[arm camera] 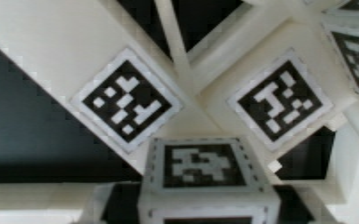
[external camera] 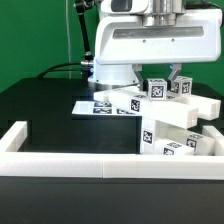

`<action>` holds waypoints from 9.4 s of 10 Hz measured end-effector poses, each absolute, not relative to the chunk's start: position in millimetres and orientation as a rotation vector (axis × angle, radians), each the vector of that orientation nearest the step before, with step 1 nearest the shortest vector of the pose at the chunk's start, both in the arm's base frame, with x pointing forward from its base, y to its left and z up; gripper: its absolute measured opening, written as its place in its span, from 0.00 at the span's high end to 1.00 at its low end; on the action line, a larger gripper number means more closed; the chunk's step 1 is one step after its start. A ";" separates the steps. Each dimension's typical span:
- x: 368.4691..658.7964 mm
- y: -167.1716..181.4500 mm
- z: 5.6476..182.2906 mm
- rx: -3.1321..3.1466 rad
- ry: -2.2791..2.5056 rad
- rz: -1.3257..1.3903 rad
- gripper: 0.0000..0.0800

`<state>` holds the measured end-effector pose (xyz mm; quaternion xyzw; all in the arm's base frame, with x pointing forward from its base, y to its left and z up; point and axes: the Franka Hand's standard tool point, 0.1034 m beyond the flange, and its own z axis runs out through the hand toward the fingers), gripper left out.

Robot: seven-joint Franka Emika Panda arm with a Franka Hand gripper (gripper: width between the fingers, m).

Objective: Assemble chair

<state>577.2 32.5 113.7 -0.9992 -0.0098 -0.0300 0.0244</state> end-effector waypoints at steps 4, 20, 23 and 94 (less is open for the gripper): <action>577.9 33.4 113.8 -2.981 0.714 -0.082 0.64; 578.6 37.7 112.2 -2.374 1.882 -0.003 0.28; 578.8 36.8 112.3 -2.616 1.532 -0.029 0.19; 589.3 33.1 116.2 -3.030 0.429 -0.158 0.64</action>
Offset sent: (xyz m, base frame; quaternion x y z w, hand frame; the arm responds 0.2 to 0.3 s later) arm -0.0050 0.0053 -0.0033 -0.0130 0.0085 0.2468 0.9689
